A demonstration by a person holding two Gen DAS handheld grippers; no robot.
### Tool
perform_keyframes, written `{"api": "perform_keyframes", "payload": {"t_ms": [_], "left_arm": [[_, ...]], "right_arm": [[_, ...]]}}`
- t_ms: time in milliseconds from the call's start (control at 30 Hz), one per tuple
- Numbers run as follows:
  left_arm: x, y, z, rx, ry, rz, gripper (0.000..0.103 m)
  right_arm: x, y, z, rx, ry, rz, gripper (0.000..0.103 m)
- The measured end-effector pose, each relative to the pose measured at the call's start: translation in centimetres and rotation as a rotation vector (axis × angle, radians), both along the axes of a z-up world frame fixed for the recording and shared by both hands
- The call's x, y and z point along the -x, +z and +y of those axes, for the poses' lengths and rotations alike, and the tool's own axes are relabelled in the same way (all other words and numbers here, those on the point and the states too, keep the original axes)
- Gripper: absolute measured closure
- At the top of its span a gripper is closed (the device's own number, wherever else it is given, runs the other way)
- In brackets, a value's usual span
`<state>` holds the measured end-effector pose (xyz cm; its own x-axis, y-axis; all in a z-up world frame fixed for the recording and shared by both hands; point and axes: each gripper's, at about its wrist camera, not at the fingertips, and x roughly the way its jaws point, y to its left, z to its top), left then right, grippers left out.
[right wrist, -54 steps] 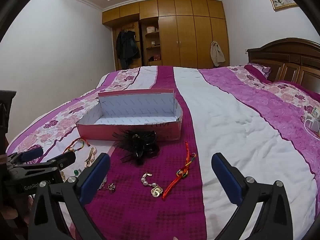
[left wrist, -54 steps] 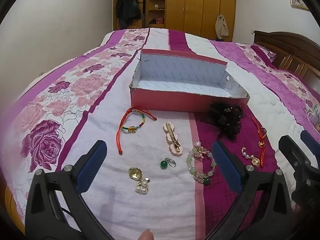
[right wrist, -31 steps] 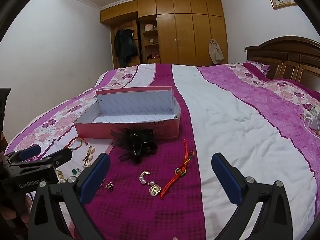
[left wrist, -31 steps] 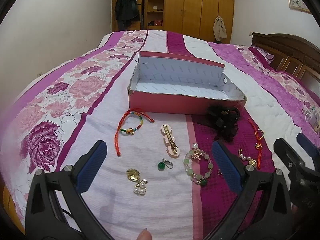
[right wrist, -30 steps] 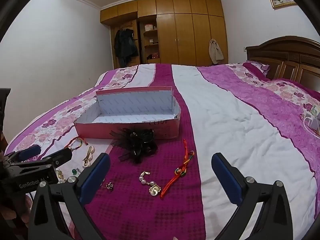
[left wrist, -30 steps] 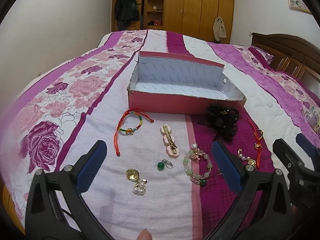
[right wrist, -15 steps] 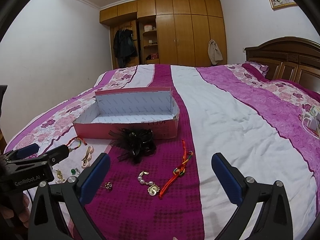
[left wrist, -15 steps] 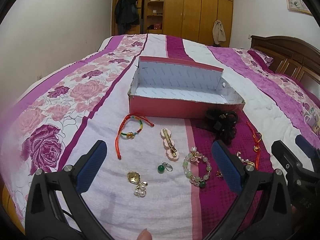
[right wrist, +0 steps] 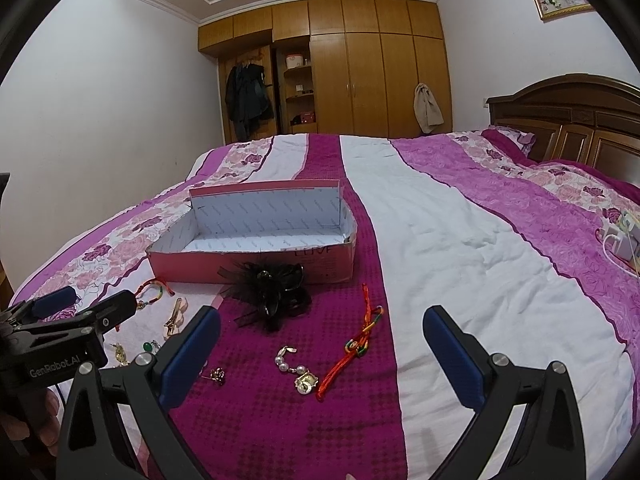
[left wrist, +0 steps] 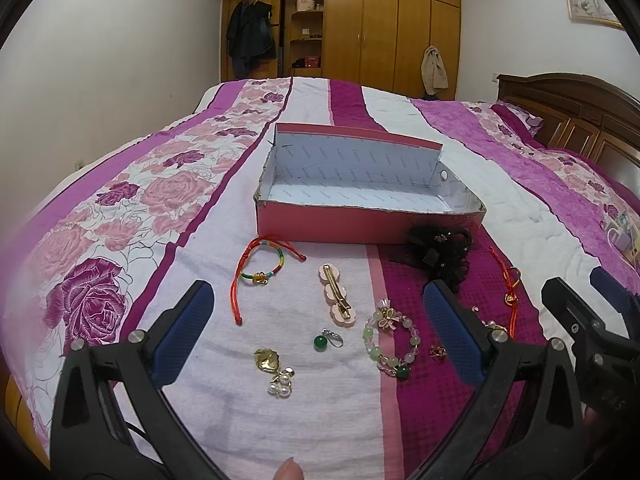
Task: Organize jewelry
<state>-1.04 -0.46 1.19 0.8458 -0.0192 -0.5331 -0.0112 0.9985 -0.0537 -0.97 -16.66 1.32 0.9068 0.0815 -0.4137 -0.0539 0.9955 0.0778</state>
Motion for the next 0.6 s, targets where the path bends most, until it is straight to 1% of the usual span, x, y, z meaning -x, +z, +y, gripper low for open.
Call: {"api": "perform_keyframes", "payload": {"t_ms": [600], "left_arm": [[0.0, 0.06, -0.1, 0.001, 0.001, -0.006, 0.005]], "right_arm": [[-0.04, -0.04, -0.04, 0.001, 0.0, 0.002, 0.0]]}}
